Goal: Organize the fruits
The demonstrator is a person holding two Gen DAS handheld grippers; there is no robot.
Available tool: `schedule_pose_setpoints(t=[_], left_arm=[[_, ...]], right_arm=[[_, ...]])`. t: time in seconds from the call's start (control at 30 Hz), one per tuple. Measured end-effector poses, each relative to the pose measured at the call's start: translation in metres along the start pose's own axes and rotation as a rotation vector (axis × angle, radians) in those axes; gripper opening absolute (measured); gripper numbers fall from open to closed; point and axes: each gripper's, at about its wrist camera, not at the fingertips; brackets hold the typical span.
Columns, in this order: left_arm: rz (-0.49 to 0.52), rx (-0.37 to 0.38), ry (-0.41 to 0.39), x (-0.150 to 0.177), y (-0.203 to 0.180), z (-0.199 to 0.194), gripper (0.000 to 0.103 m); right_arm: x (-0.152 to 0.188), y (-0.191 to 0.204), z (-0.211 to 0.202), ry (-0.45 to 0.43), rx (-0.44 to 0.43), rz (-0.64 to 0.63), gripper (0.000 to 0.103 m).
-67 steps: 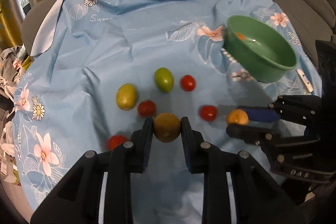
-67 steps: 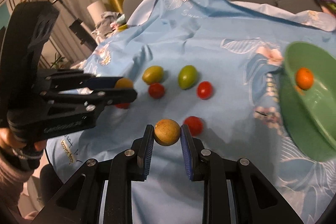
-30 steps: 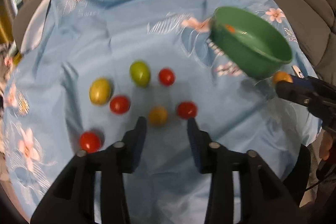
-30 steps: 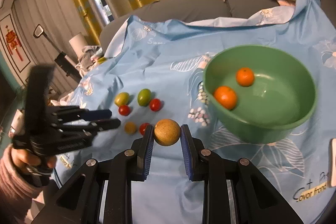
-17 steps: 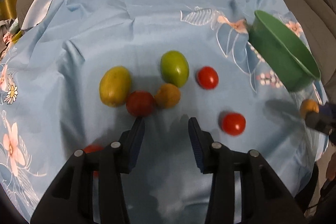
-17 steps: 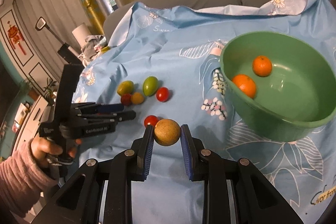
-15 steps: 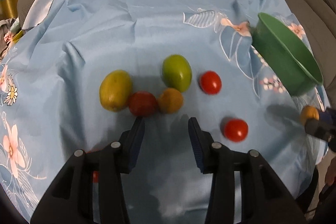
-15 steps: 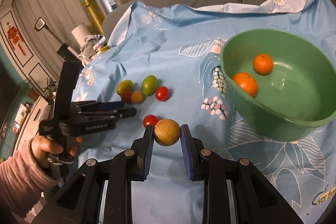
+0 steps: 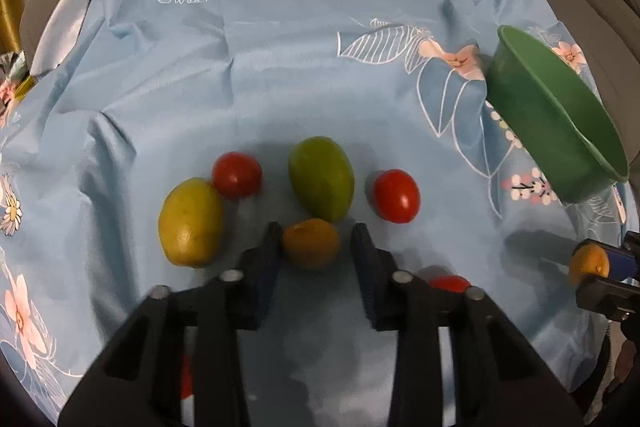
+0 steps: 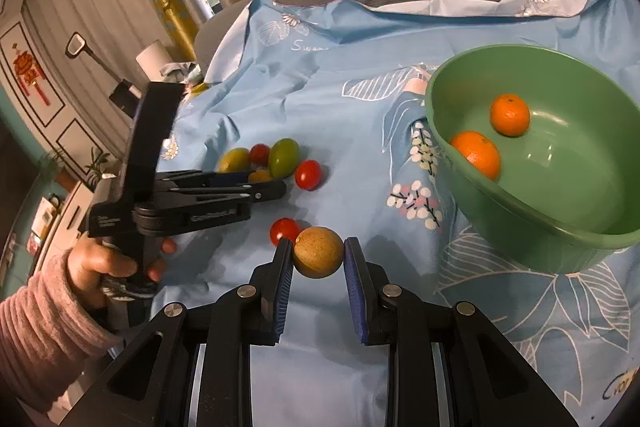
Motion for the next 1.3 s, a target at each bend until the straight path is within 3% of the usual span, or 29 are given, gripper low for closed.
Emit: schedule_pose_setpoints(t=[0.2, 0.33, 0.53, 0.8, 1.3], left_arm=[[0.005, -0.011, 0.010, 0.000, -0.001, -0.002, 0.028], [0.029, 0.003, -0.022, 0.003, -0.008, -0.024, 0.028], [0.057, 0.043, -0.069, 0.008, -0.023, -0.060, 0.028], [0.109, 0.122, -0.106, -0.004, -0.059, -0.079, 0.028], [0.306, 0.223, -0.113, -0.058, -0.150, -0.053, 0.028]], right_arm=[[0.000, -0.001, 0.001, 0.004, 0.003, 0.001, 0.027], [-0.001, -0.002, -0.002, -0.011, 0.008, 0.002, 0.027], [-0.002, -0.003, -0.010, -0.034, 0.013, 0.006, 0.027], [-0.005, -0.006, -0.030, -0.084, 0.028, 0.014, 0.027], [-0.017, -0.066, -0.064, -0.186, 0.216, 0.092, 0.027]])
Point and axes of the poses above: each gripper's, at about its wrist camera, not at the fingertips, and z roughly the way its jaws point, y to its left, x to its underside, and after that the axes turned 4 degrees about x, right-handed
